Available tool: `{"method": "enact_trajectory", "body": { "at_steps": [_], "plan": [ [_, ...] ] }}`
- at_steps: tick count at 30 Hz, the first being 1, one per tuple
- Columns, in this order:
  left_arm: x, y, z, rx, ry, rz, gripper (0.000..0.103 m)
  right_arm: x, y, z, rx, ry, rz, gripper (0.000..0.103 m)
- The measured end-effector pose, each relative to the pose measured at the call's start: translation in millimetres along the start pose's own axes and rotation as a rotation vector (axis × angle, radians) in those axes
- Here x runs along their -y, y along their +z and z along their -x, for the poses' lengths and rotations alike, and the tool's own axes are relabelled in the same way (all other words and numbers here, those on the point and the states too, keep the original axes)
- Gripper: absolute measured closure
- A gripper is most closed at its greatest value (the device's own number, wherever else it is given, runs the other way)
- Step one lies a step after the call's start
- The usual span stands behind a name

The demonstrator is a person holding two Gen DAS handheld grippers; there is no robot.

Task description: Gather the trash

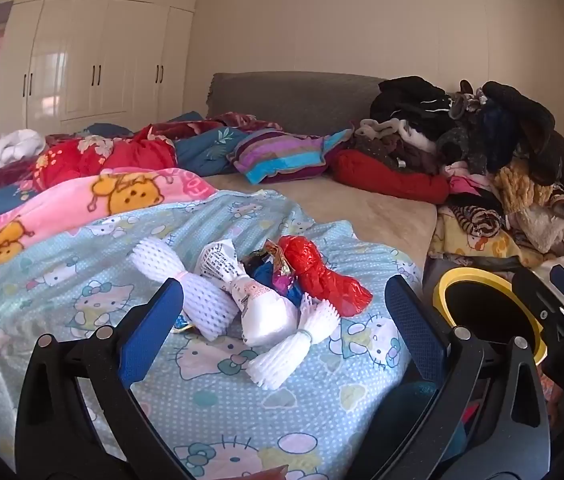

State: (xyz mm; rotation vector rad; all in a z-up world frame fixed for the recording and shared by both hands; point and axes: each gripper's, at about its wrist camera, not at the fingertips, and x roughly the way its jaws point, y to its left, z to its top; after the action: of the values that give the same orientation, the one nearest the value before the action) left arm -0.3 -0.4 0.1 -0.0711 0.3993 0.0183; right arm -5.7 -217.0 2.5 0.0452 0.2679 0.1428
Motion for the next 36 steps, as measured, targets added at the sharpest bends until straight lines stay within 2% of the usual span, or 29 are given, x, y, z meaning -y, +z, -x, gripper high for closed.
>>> {"method": "enact_trajectory", "body": {
  "at_steps": [3,36],
  "plan": [
    [-1.9,0.7,-2.4,-0.023,-0.019,0.029,0.011,0.6,1.3,3.2,0.016,-0.003,0.009,0.006],
    [3.8,12.8,13.0,0.022,-0.039,0.022,0.011,-2.4,0.3,0.4,-0.001,-0.004,0.015,0.006]
  ]
}}
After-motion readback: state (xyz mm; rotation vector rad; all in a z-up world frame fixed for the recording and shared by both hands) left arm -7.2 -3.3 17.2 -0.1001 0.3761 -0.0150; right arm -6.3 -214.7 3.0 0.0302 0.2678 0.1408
